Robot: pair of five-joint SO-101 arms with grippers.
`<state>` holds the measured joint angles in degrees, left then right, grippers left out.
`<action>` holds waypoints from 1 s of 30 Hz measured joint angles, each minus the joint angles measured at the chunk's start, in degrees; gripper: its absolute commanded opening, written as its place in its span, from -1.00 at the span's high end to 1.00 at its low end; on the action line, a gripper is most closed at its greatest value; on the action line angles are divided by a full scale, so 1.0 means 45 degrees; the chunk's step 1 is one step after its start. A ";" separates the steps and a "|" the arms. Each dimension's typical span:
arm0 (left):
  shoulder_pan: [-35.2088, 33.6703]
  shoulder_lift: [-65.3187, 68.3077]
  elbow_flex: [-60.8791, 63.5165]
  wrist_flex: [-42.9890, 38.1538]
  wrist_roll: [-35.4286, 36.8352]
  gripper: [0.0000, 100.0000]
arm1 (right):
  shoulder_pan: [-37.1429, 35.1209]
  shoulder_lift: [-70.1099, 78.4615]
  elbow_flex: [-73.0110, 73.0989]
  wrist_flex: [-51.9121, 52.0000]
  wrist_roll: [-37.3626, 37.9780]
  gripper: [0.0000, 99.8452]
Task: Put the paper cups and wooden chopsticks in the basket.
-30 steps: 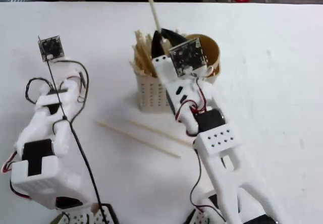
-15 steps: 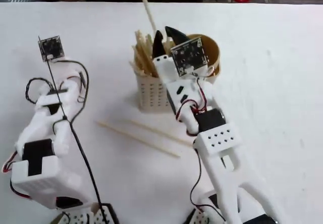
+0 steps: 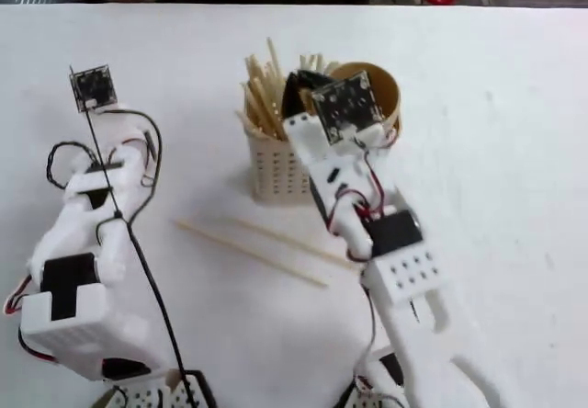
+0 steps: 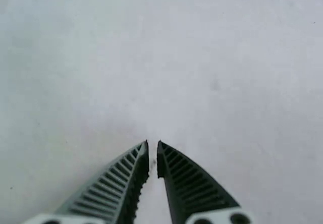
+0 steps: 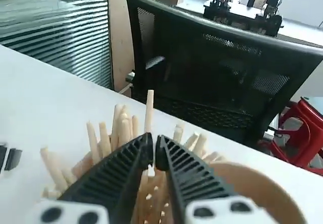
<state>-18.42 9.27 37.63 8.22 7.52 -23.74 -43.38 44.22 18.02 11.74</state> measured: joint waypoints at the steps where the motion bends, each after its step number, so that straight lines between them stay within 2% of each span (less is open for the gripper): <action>1: 0.0000 0.0000 0.0000 0.0000 0.0000 0.90 | 0.0000 -0.0606 -0.0078 0.0879 0.0000 0.94; 6: 0.0000 0.0000 0.0000 0.0000 0.0000 0.90 | -0.0586 -0.2930 -0.2032 0.6447 0.0449 0.94; 10: 0.0000 0.0000 0.0000 0.0000 0.0000 0.90 | -0.2247 -0.2716 -0.3497 1.0901 0.1973 0.94; 13: 0.0000 0.0000 0.0000 0.0000 0.0000 0.90 | -0.3516 -0.1446 -0.3145 1.2679 0.3087 0.93; 15: 0.0000 0.0000 0.0000 0.0000 0.0000 0.90 | -0.4278 -0.0625 -0.2208 1.2816 0.3927 0.93; 18: 0.0000 0.0000 0.0000 0.0000 0.0000 0.90 | -0.4786 0.0527 -0.0645 1.1741 0.4630 0.87; 21: 0.0000 0.0000 0.0000 0.0000 0.0000 0.90 | -0.4708 0.1700 0.0742 1.0022 0.4982 0.76; 30: 0.0000 0.0000 0.0000 0.0000 -0.0020 0.90 | -0.3829 0.5724 0.1758 0.6330 0.5744 0.75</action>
<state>-18.42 9.27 37.63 8.22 7.43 -40.97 -17.63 52.13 46.51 37.58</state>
